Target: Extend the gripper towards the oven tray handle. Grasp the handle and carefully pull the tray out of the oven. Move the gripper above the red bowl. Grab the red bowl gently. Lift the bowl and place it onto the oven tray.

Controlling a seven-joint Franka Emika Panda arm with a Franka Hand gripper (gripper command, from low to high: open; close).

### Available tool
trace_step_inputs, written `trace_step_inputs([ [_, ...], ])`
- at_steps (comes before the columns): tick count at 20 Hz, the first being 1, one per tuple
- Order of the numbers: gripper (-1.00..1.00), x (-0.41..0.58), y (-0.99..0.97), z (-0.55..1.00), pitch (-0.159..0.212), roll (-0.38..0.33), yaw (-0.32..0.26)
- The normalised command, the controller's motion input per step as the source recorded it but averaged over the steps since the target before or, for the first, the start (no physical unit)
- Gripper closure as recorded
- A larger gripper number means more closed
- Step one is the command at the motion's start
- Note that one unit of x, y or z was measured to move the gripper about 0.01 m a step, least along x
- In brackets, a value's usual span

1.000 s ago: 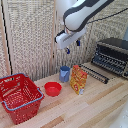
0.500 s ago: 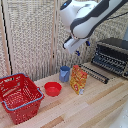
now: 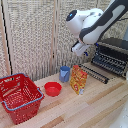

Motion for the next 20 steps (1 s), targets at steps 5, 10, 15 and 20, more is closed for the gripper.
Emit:
trace_step_inputs([
  [5, -1.00, 0.407, -0.51, -0.39, 0.135, -0.131, 0.047],
  [10, -1.00, 0.119, -0.58, -0.15, 0.091, -0.144, 0.016],
  [15, -1.00, 0.000, -0.63, -0.06, 0.011, -0.227, -0.003],
  [20, -1.00, -0.038, -0.63, -0.04, 0.000, -0.262, 0.000],
])
